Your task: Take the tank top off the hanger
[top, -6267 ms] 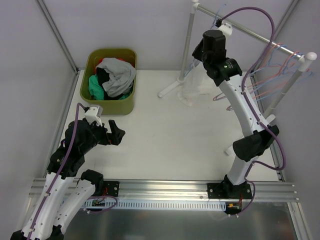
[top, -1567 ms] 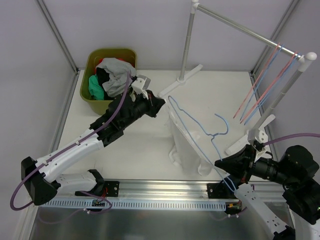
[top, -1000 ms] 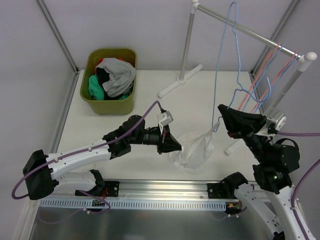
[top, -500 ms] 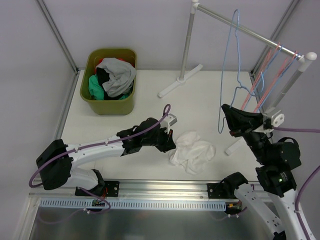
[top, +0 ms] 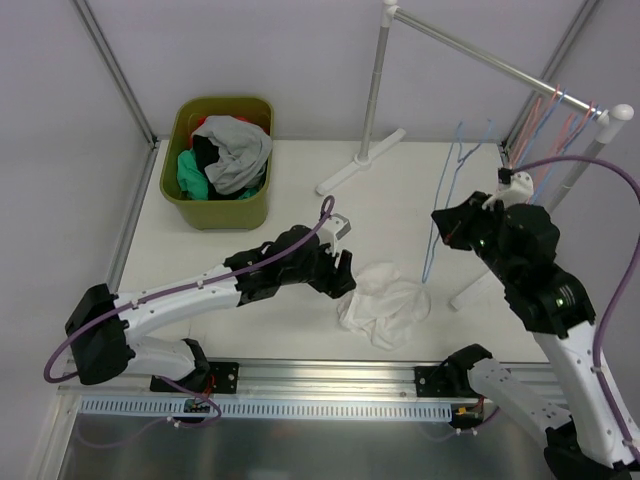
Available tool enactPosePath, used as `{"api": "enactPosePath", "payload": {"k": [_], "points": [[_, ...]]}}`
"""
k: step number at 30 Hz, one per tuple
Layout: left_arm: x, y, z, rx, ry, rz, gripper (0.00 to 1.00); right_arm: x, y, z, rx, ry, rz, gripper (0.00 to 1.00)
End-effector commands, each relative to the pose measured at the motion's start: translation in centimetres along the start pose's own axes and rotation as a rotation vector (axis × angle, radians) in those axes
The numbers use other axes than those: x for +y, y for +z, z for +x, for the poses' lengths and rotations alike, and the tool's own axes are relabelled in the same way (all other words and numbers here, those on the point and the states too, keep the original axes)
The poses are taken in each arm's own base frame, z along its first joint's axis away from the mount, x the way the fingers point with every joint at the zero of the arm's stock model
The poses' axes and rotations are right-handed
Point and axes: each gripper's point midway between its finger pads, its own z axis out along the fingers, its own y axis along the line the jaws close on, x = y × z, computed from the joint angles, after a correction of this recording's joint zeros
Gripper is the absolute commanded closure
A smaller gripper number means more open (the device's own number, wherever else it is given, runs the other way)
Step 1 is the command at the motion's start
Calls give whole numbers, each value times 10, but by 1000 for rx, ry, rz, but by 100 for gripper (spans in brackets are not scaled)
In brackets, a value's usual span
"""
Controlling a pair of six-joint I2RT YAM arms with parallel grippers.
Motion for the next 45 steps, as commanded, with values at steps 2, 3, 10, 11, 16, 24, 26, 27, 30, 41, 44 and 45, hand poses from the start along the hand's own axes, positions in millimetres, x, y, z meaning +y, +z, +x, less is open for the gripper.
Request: {"api": "enactPosePath", "payload": {"k": [2,3,10,11,16,24,26,27,30,41,44,45], "points": [[-3,-36,-28,-84,12,-20,2,4,19,-49,-78,44,86,100],[-4,-40,-28,-83,15,-21,1,-1,33,-51,-60,47,113,100],[12,-82,-5,-60,22,-73,1,-9,68,-106,-103,85,163,100],[12,-85,-3,-63,20,-72,1,-14,72,-111,-107,94,173,100],[23,-95,14,-68,17,-90,1,-19,86,-134,-131,96,197,100],[28,-88,27,-25,12,-104,1,-58,104,-139,-132,152,303,100],[27,-86,29,-13,13,-99,1,-66,107,-132,-116,159,318,100],[27,-85,30,-8,13,-98,1,-67,109,-128,-104,160,318,100],[28,-81,34,11,13,-101,1,-73,109,-113,-93,160,315,100],[11,-66,27,48,6,-34,1,-71,92,-87,-82,140,270,53],[1,-54,24,74,30,11,1,-59,78,-87,-84,120,213,34],[-1,-47,27,94,46,21,1,-54,74,-80,-55,96,184,30]]}}
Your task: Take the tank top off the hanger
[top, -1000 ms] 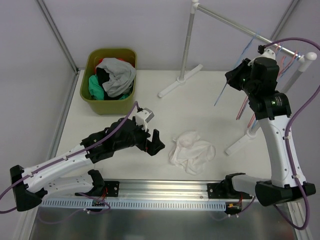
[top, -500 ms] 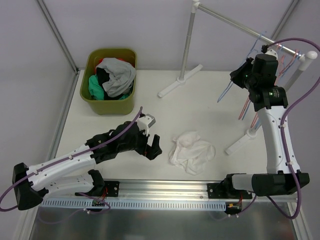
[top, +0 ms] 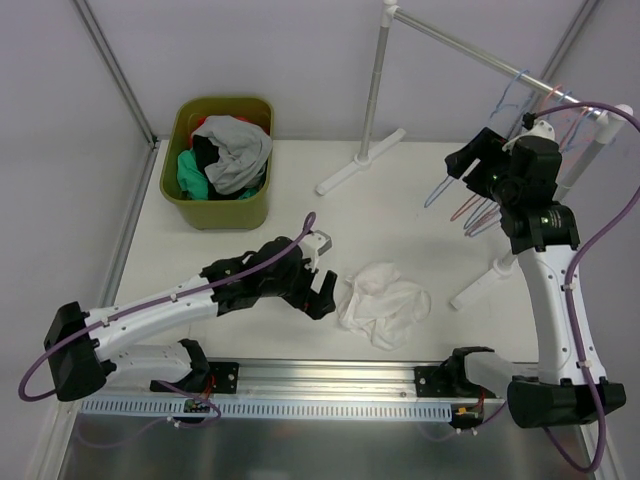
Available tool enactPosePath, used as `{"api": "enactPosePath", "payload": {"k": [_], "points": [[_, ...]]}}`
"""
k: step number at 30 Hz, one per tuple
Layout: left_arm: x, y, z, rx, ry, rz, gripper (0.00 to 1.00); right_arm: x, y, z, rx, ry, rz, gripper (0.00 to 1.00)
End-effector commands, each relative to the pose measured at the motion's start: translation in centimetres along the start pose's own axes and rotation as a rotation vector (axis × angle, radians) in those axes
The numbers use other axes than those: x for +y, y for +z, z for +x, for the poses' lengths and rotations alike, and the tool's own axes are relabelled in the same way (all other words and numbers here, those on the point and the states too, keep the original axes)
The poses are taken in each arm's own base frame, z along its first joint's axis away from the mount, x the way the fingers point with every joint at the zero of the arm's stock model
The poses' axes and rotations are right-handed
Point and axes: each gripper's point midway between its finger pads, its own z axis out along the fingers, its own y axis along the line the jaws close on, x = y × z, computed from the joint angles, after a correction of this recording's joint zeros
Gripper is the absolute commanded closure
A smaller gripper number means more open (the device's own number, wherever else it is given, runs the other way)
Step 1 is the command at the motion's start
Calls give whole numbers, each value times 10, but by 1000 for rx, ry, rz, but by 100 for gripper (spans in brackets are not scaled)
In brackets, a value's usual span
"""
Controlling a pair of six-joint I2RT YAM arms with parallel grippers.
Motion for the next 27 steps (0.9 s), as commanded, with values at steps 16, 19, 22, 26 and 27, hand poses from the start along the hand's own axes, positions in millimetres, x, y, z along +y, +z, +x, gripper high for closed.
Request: {"api": "enactPosePath", "payload": {"k": [16,19,22,26,27], "points": [[-85,77,-23,88,336,244,1,-14,-175,50,-27,-308,-202,1],[-78,101,-11,141,357,216,1,-16,-204,57,-64,-353,-244,1],[-67,123,-4,167,394,145,1,-18,-220,62,-79,-365,-262,1],[-54,156,-4,177,388,35,1,-15,-231,72,-59,-374,-305,1],[-53,162,-12,156,389,1,1,-15,-232,73,-52,-373,-311,0]]}}
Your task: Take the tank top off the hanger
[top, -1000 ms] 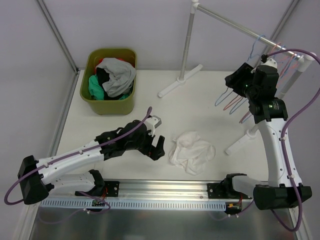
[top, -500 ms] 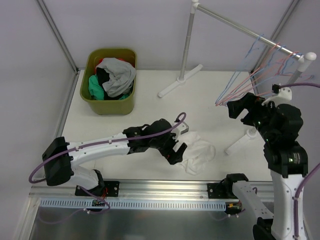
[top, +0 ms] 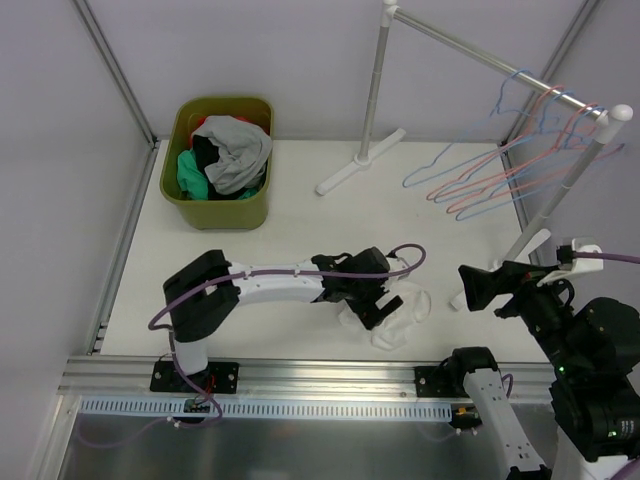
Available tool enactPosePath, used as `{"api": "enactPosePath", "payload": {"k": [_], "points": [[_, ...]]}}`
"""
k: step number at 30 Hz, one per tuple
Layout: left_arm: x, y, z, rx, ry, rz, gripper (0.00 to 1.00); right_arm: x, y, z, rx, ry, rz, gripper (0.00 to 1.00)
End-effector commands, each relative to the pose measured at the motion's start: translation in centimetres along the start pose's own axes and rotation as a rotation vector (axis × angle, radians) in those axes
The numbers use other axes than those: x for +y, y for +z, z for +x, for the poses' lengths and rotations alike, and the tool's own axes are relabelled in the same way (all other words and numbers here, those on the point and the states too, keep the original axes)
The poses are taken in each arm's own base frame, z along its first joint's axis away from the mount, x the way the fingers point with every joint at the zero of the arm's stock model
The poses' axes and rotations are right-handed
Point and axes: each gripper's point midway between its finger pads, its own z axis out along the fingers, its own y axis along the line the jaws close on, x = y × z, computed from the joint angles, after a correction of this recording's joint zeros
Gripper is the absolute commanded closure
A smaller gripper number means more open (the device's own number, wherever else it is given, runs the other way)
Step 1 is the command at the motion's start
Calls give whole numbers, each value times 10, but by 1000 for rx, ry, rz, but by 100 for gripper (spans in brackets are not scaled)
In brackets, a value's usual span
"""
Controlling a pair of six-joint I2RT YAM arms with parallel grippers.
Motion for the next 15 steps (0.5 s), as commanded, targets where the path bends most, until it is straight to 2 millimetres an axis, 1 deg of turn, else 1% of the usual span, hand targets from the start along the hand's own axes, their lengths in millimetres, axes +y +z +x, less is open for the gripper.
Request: {"api": "enactPosePath", "payload": {"k": [1,2,3,4,5,7,8,11,12,13,14,15], "points": [[9,12,-35,-76,33,-101,1,9,-5,6,37,-27,-57,1],[11,26,-28,-48,30,-118,1,11,-5,6,39,-27,-66,1],[11,30,-32,-55,31,-125,1,11,-6,6,38,-26,-71,1],[9,36,-31,-53,42,-136,1,12,-5,8,43,-27,-78,1],[9,48,-22,-24,47,-147,1,14,-6,9,44,-28,-90,1],[8,58,-17,-7,56,-165,1,16,-6,11,46,-30,-101,1],[4,68,-6,21,68,-167,1,16,-7,12,48,-30,-106,1],[2,78,12,58,82,-205,1,18,-10,12,40,-38,-118,0],[3,80,22,77,79,-216,4,18,-11,12,37,-40,-120,0],[4,80,27,81,53,-237,12,19,-13,12,30,-42,-123,1],[8,74,26,67,42,-266,62,19,-14,11,24,-45,-122,0],[13,69,34,73,24,-294,88,19,-15,10,16,-47,-122,1]]}}
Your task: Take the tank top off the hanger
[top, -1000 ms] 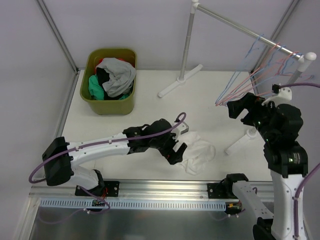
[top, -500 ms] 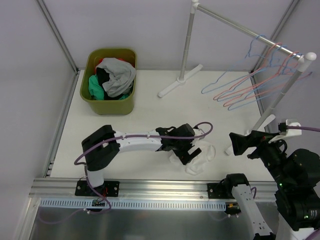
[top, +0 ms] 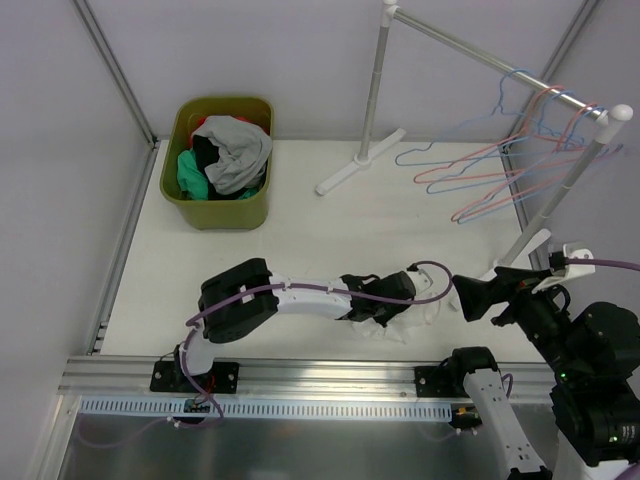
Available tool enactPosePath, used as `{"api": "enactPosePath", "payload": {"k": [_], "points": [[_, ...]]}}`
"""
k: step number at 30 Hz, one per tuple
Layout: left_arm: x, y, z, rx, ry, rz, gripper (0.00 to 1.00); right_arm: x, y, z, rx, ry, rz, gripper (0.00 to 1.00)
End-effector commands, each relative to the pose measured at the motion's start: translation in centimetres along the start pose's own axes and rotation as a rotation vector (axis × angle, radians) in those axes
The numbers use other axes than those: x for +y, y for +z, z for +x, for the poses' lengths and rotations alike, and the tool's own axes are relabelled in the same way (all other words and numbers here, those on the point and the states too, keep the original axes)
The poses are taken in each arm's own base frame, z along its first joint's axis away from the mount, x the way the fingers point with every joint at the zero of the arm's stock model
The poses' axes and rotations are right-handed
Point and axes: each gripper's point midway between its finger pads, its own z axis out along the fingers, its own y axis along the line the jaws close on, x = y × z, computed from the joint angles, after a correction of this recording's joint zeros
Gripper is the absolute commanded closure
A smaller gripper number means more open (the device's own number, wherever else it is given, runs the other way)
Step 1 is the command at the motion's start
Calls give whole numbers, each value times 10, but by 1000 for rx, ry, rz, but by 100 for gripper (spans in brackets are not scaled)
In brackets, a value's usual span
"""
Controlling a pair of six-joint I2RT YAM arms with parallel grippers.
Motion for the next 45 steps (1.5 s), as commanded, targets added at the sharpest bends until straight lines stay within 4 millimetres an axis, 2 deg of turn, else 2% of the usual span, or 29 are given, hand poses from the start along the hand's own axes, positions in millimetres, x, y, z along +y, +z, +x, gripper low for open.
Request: {"api": "enactPosePath", "payload": {"k": [1,2,4,5,7,8,10,11,16,17,19,20,23,24,26,27,29,30,31,32,33,34,36,37,38,39,42,43,45], "points": [[23,0,53,110,-45,-152,100,7,-9,-3,-32,-32,-38,0],[29,-14,41,67,-59,-181,100,8,-10,-3,-35,-33,-40,1],[38,-29,40,51,-72,-200,100,7,-12,-4,-43,-35,-37,1],[40,-50,21,-5,-90,-194,100,7,-12,-4,-50,-36,-35,1],[49,-74,8,-33,-103,-211,100,7,-13,-4,-53,-37,-34,1],[53,-99,-17,-102,-127,-211,100,7,-13,-4,-61,-39,-32,1],[77,-124,-29,-121,-192,-257,100,6,-11,-1,-53,-30,-33,1],[85,-147,-48,-175,-237,-251,100,6,-10,0,-52,-28,-36,1],[134,-212,-80,-299,-432,-240,100,6,-10,3,-56,-21,-38,1],[155,-232,-92,-354,-481,-261,100,7,-10,3,-57,-19,-42,1],[174,-253,-102,-395,-522,-276,100,7,-10,4,-56,-18,-45,1],[195,-271,-110,-427,-557,-314,100,7,-9,5,-51,-15,-48,0],[234,-305,-124,-485,-596,-380,100,8,-8,5,-50,-21,-53,0],[262,-317,-121,-502,-635,-437,100,8,-9,4,-52,-23,-53,1],[292,-339,-129,-548,-669,-478,100,9,-11,3,-59,-30,-54,0],[322,-351,-121,-557,-710,-535,100,8,-10,3,-59,-36,-54,0],[351,-365,-123,-589,-748,-574,100,9,-11,3,-61,-42,-59,1],[363,-368,-123,-596,-764,-588,100,9,-11,3,-59,-46,-63,0],[392,-363,-113,-576,-802,-629,100,9,-10,4,-55,-46,-64,1],[404,-373,-120,-606,-811,-639,100,9,-8,5,-50,-45,-64,1],[413,-367,-120,-604,-824,-616,100,9,-8,6,-44,-45,-65,1],[440,-358,-118,-595,-857,-623,100,9,-6,6,-41,-45,-69,1],[458,-337,-117,-576,-890,-555,100,10,-4,6,-35,-40,-72,0],[480,-317,-107,-544,-928,-535,100,11,-4,7,-33,-36,-78,1],[489,-307,-100,-530,-956,-524,100,11,-3,6,-33,-34,-82,1],[502,-280,-84,-480,-1009,-510,100,13,-3,6,-30,-30,-94,0],[529,-252,-29,-387,-1163,-577,100,16,-4,7,-30,-27,-106,1],[537,-237,8,-315,-1235,-619,100,17,-6,6,-37,-30,-109,1],[542,-226,43,-248,-1312,-679,100,19,-7,6,-38,-30,-119,0]]}}
